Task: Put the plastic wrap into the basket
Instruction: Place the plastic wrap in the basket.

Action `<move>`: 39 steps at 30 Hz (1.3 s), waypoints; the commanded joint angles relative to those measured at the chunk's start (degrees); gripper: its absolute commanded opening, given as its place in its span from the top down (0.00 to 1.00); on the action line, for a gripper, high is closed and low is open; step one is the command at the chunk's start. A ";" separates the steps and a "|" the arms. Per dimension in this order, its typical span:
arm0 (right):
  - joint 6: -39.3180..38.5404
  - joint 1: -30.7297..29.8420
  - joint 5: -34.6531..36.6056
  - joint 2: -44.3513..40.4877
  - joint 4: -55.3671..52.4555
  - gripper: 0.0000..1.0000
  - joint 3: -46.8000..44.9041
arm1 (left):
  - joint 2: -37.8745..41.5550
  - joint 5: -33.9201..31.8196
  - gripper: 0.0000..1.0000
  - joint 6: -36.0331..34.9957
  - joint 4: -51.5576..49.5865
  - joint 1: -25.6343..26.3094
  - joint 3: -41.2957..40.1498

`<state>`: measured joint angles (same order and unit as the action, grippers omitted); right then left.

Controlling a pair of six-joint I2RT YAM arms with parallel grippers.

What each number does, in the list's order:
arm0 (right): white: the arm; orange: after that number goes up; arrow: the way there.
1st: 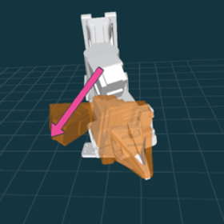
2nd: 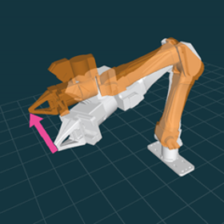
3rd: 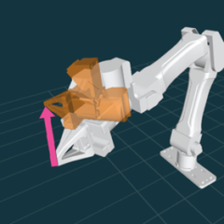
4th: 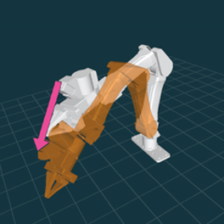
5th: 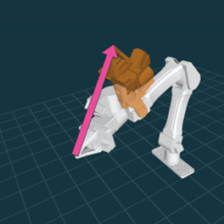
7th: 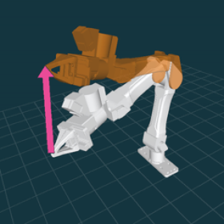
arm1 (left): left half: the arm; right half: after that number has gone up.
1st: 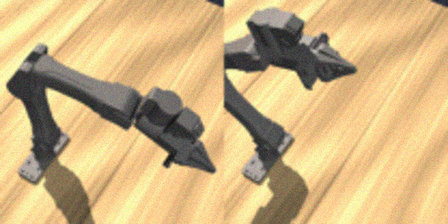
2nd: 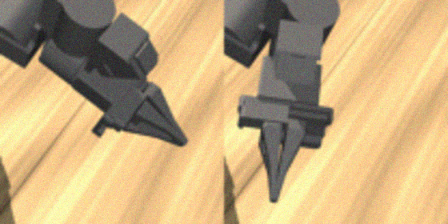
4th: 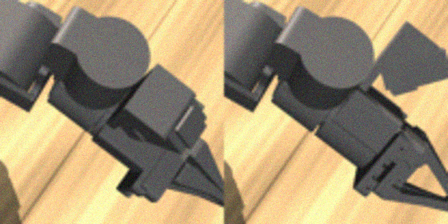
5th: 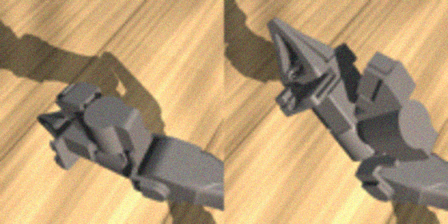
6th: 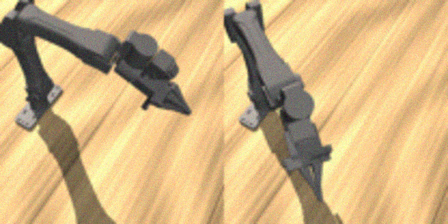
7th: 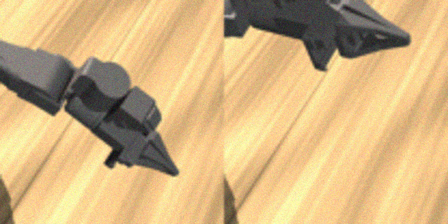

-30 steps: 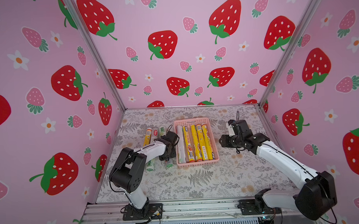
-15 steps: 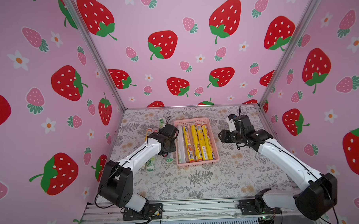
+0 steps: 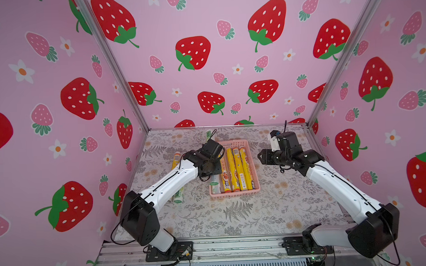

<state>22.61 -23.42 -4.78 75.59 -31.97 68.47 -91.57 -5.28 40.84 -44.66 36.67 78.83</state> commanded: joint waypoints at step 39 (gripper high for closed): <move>-1.41 0.57 1.13 -1.51 -0.73 0.44 -0.92 | -17.87 -1.90 0.61 10.15 10.00 11.76 8.05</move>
<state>21.85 -23.09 -3.75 75.24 -32.58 66.89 -112.31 -5.93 50.78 -32.58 47.64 86.85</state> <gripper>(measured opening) 0.563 0.552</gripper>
